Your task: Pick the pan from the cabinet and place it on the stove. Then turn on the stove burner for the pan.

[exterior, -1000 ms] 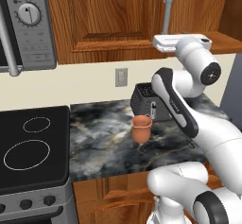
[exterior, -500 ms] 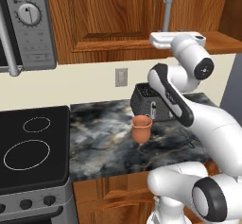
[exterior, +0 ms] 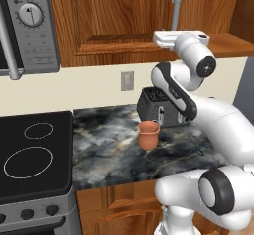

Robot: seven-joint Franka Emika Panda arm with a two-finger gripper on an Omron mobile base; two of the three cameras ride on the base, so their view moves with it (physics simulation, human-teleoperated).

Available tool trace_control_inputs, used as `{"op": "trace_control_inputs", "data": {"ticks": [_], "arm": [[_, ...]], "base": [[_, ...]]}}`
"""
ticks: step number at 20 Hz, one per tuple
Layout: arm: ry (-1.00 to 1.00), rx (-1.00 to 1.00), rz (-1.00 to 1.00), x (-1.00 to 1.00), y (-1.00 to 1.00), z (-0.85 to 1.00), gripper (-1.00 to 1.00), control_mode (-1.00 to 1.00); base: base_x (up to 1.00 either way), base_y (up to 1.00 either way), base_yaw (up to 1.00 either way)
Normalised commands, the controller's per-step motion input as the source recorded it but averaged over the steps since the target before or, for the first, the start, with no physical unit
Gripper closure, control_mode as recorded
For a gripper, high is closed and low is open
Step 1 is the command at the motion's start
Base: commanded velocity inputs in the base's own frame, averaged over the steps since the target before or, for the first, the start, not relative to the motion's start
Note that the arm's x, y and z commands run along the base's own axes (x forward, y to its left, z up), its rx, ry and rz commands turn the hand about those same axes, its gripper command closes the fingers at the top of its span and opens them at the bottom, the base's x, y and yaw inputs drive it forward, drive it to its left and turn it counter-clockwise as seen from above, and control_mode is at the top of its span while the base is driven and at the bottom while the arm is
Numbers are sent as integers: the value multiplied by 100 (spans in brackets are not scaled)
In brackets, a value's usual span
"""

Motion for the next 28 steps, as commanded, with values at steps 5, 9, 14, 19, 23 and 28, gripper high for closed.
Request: {"op": "trace_control_inputs", "data": {"ticks": [5,9,14,19,23,28], "arm": [[0,0,0,29,0,0,-100,-100],[0,0,0,21,0,-3,-100,-100],[0,0,0,31,5,-7,100,-100],[0,0,1,32,12,-9,100,-100],[0,0,1,23,19,-7,100,-100],[0,-2,0,0,4,0,100,-100]], "base": [[0,0,0],[0,0,0],[0,0,0],[0,0,0],[0,0,0],[0,0,0]]}}
